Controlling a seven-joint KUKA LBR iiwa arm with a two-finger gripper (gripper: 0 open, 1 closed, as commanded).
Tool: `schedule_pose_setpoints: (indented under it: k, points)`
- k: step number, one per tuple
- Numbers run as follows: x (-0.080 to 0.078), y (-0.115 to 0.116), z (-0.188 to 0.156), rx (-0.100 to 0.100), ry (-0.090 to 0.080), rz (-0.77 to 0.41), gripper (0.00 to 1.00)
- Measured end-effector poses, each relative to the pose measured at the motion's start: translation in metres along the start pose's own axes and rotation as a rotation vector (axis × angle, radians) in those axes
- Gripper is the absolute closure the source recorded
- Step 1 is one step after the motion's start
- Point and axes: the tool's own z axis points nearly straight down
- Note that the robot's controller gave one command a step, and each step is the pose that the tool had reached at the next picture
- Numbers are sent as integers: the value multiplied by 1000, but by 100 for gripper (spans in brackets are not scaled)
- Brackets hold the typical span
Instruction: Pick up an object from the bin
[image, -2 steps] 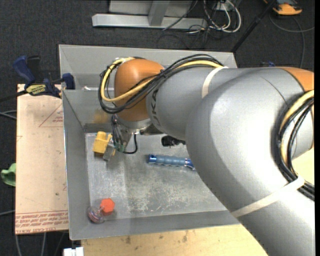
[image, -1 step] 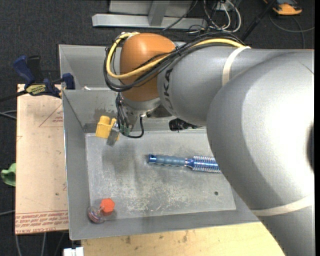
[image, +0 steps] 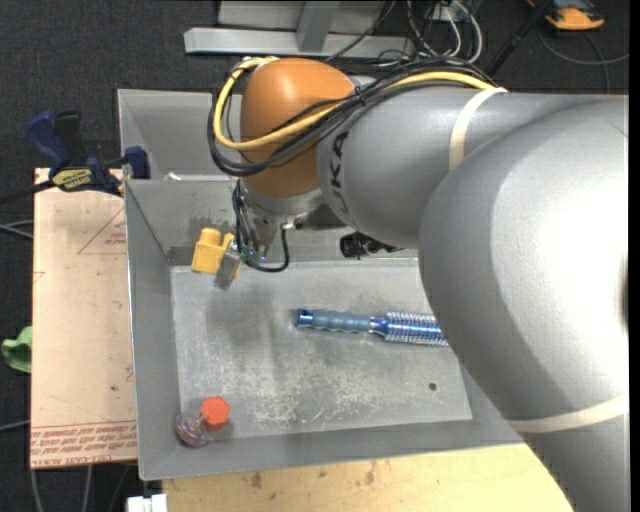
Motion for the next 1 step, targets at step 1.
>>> schedule_pose_setpoints:
  k: [1]
  points:
    - [-1,1,-31,-1,-1,-2,100]
